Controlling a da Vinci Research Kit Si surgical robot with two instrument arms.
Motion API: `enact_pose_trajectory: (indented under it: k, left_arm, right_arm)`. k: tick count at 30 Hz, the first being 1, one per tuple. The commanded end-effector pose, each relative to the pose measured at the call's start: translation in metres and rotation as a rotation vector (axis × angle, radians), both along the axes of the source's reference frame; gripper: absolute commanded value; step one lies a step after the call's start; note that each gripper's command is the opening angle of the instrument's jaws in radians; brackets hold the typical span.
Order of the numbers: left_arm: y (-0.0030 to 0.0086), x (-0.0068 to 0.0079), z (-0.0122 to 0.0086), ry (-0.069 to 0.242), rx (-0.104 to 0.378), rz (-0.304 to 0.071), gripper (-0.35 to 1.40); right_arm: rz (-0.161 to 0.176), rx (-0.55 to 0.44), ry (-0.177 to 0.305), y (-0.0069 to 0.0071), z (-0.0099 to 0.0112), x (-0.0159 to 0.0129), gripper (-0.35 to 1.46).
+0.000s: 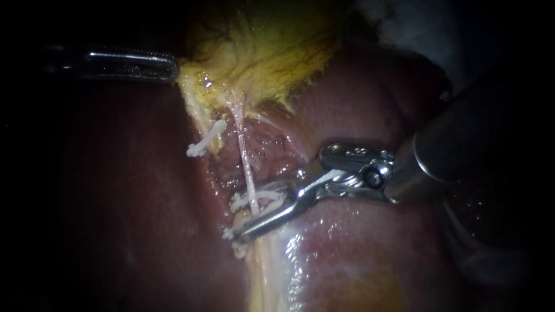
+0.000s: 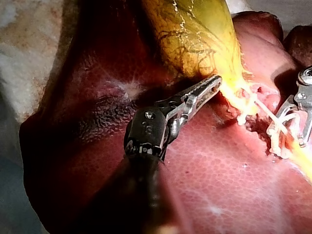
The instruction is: Clipping first clip right tube
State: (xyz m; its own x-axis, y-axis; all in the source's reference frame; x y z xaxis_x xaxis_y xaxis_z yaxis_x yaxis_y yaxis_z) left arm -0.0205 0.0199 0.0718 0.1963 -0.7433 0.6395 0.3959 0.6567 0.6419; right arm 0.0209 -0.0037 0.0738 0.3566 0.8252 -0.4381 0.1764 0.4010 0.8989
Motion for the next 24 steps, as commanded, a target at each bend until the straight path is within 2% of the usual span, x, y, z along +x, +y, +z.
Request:
enact_pose_trajectory:
  k: [1, 7, 10, 17, 24]
  left_arm:
    - [0.0, 0.0, 0.0, 0.001, 0.0, -0.001, -0.35]
    - [0.0, 0.0, 0.0, 0.001, 0.0, -0.001, -0.35]
    - [0.0, 0.0, 0.0, 0.001, 0.0, -0.001, -0.35]
    - [0.0, 0.0, 0.0, 0.001, 0.0, -0.001, -0.35]
    - [0.0, -0.0001, 0.0, 0.001, 0.0, -0.001, -0.35]
  right_arm:
    - [-0.001, 0.003, 0.013, -0.0001, -0.0001, 0.0, 0.54]
    - [-0.006, 0.037, 0.105, -0.0008, -0.0009, 0.0003, 0.54]
    - [-0.016, 0.04, 0.115, -0.0011, -0.0012, 0.0005, 0.52]
    - [-0.011, 0.003, 0.134, -0.001, -0.0011, 0.0004, 0.42]
    - [-0.008, -0.011, 0.144, -0.0009, -0.001, 0.0004, 0.18]
